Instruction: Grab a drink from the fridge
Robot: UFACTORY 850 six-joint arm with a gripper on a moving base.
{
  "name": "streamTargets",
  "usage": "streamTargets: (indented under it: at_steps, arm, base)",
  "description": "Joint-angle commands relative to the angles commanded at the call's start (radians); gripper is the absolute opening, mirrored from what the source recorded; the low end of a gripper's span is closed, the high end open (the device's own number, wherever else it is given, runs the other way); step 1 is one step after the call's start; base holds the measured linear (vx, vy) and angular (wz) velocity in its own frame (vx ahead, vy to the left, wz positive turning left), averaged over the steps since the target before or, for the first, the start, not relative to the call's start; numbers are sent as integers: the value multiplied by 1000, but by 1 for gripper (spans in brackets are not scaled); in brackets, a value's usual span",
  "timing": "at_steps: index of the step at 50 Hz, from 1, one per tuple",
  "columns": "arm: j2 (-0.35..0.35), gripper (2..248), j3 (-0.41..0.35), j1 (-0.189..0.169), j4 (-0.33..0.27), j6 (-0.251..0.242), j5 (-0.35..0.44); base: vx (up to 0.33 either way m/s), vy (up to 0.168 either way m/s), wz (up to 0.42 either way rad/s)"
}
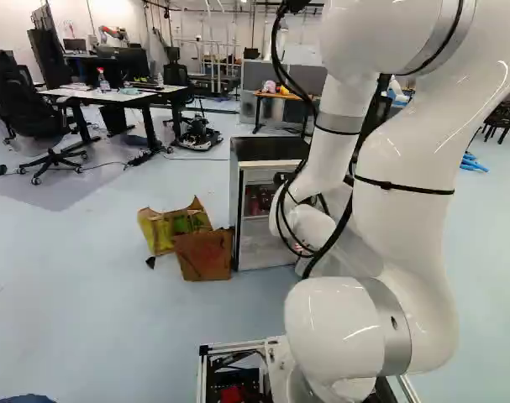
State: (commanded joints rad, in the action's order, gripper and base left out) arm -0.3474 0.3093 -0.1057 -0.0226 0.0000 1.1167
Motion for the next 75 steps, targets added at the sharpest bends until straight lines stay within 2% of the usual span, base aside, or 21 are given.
streamTargets:
  at_steps: [30, 75]
  arm:
    - [-123, 247, 55, 1, -20, 0, 0]
    - [-337, 247, 204, 6, -32, 0, 10]
  base:
    - [0, 0, 0]
    - [0, 0, 0]
